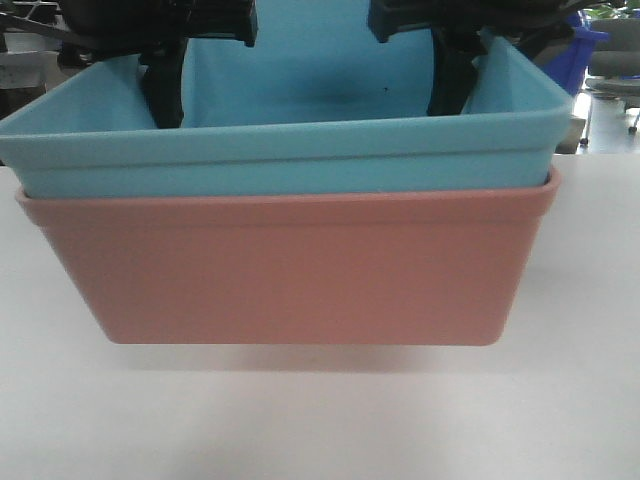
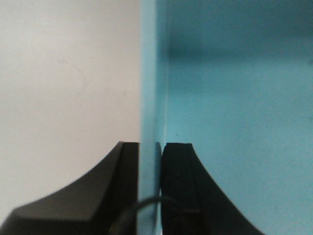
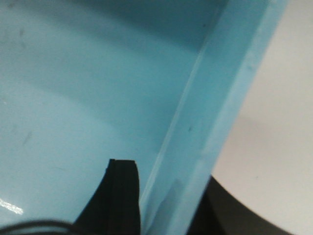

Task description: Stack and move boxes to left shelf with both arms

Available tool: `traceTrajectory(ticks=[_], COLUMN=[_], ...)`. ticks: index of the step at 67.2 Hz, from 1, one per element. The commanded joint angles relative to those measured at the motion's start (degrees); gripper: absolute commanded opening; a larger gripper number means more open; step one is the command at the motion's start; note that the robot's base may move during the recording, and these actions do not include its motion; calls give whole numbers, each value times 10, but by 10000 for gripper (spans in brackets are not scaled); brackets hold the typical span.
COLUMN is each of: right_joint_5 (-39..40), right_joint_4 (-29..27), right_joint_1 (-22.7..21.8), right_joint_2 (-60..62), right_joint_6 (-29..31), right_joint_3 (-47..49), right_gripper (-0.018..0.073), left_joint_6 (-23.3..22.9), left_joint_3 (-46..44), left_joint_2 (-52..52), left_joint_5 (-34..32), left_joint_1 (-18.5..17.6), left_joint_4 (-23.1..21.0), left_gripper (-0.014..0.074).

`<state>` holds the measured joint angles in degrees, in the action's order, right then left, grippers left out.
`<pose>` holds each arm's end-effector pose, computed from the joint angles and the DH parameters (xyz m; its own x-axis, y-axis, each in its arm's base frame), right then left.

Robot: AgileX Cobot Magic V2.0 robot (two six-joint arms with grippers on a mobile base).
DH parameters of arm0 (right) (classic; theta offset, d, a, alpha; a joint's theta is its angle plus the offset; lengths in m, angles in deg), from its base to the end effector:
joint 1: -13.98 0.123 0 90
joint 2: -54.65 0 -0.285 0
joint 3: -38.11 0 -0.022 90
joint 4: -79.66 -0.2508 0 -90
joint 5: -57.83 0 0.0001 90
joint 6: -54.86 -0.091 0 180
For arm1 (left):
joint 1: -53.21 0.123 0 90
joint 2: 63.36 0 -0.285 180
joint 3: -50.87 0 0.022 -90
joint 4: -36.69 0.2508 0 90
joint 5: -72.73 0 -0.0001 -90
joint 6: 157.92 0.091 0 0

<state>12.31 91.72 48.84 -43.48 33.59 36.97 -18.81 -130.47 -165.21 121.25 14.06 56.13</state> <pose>0.2900 0.1855 0.3135 -0.7577 -0.2617 -0.5979 -0.3345 0.9423 0.0115 0.2909 -0.2075 0.3036 -0.8140 0.0816 -0.5752 0.1450 0.9873 -0.0652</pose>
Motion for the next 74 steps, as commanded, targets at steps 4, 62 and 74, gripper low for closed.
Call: traceTrajectory(ticks=[4,62,74], right_joint_5=[154,154,154], right_joint_4=[-90,-90,-90], right_joint_1=[26,26,26], right_joint_2=[24,23,23], right_joint_6=[3,3,3], right_joint_3=[28,28,28], right_gripper=[55,55,55], left_joint_6=[-6,-6,-6], left_joint_3=[-30,-30,-30], left_joint_2=[27,27,27], left_joint_5=[-168,-168,-168], left_joint_1=[-24,-24,-24], left_joint_4=[-38,-38,-38], left_gripper=[-3,-3,-3])
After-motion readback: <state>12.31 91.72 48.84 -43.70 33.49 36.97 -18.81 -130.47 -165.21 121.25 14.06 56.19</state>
